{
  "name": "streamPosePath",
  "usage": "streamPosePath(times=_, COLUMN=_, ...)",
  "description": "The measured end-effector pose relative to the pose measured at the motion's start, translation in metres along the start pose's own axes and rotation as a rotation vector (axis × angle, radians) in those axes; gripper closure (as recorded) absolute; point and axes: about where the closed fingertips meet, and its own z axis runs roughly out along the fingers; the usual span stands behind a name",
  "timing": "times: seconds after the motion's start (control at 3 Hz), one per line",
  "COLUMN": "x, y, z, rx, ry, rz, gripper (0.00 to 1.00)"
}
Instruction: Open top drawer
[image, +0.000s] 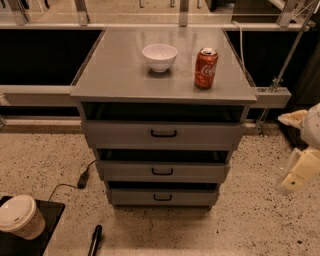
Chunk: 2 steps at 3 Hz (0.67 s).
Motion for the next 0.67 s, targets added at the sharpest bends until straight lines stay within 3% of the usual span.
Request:
streamPosePath(times=0.33, x=0.039, y=-0.007, z=0.069, rx=-0.06, ry=-0.103, rz=0.048, gripper=0.0)
streamPosePath(times=0.67, x=0.043, y=-0.026, z=0.156, rx=-0.165, ry=-0.182, rz=0.033, gripper=0.0)
